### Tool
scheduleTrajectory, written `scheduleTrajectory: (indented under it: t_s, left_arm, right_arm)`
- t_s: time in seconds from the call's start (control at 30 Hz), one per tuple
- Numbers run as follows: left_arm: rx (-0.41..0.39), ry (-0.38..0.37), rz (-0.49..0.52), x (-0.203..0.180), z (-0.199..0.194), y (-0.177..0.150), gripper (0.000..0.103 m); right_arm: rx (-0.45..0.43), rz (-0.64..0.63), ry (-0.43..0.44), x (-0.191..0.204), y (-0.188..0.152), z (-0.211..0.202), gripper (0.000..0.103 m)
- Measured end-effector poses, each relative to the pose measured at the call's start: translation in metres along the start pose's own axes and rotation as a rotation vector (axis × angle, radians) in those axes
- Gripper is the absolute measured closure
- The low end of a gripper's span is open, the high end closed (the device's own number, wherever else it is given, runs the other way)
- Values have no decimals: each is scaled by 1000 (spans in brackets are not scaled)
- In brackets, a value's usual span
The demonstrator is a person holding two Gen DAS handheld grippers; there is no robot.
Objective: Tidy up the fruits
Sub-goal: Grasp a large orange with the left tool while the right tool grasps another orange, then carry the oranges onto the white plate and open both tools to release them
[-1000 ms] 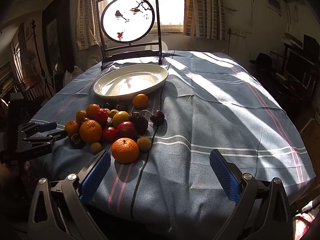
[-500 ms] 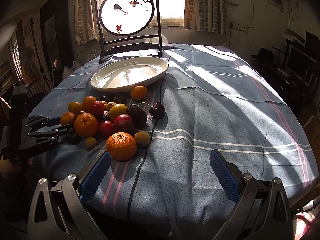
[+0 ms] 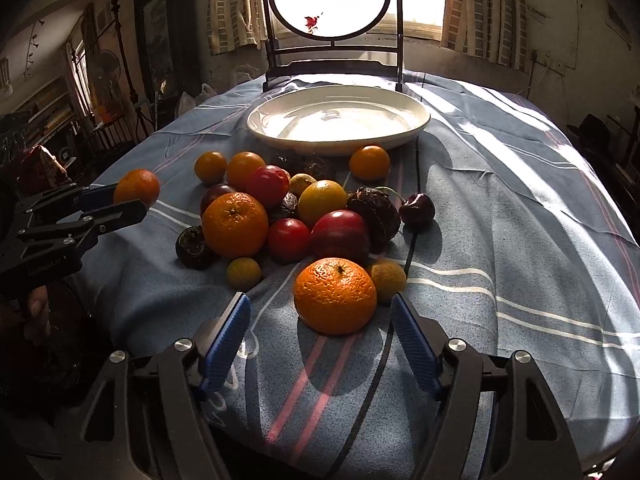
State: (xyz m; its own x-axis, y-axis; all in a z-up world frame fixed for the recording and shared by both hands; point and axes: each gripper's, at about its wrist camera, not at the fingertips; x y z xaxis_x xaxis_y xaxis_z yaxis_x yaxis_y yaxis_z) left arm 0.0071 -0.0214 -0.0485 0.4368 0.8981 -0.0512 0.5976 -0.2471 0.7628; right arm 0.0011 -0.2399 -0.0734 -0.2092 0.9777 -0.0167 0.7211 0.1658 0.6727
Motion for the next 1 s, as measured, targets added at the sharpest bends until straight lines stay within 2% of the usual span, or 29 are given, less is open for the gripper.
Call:
scheduleTrajectory:
  t_s: [0.07, 0.1, 0.17, 0.47, 0.57, 0.63, 0.83, 1.0]
  left_arm:
    - [4, -4, -9, 2, 1, -1, 61]
    - [7, -4, -12, 2, 2, -2, 61]
    - [12, -3, -15, 3, 4, -3, 61]
    - [-6, -28, -51, 11, 1, 6, 61]
    - [-11, -24, -42, 13, 5, 19, 61]
    - [-1, -53, -42, 16, 13, 34, 61]
    - [51, -90, -51, 22, 60, 91, 61]
    - [109, -89, -91, 36, 118, 131, 61]
  right_arm:
    - [23, 31, 9, -4, 1, 8, 46]
    - [26, 53, 26, -8, 1, 11, 48]
    - [16, 98, 39, -14, 0, 10, 60]
    - [-86, 107, 110, -23, 11, -21, 60]
    - [-102, 115, 96, -31, 27, -23, 60]
    - [-107, 126, 95, -39, 44, -20, 60]
    - [-103, 128, 79, -53, 110, 16, 60]
    - [-25, 122, 95, -60, 158, 78, 60]
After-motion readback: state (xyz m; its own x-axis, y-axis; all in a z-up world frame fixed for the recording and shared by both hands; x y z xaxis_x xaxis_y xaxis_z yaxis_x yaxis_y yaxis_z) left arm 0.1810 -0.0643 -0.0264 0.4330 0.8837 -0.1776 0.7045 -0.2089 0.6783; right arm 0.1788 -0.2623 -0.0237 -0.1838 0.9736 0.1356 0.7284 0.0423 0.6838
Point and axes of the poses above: each gripper's, at about its wrist camera, not at the fingertips, and z roughly the way its jaws point, x to its left, y to its top, and after that the axes turned 6 degrees about -y, right-handed
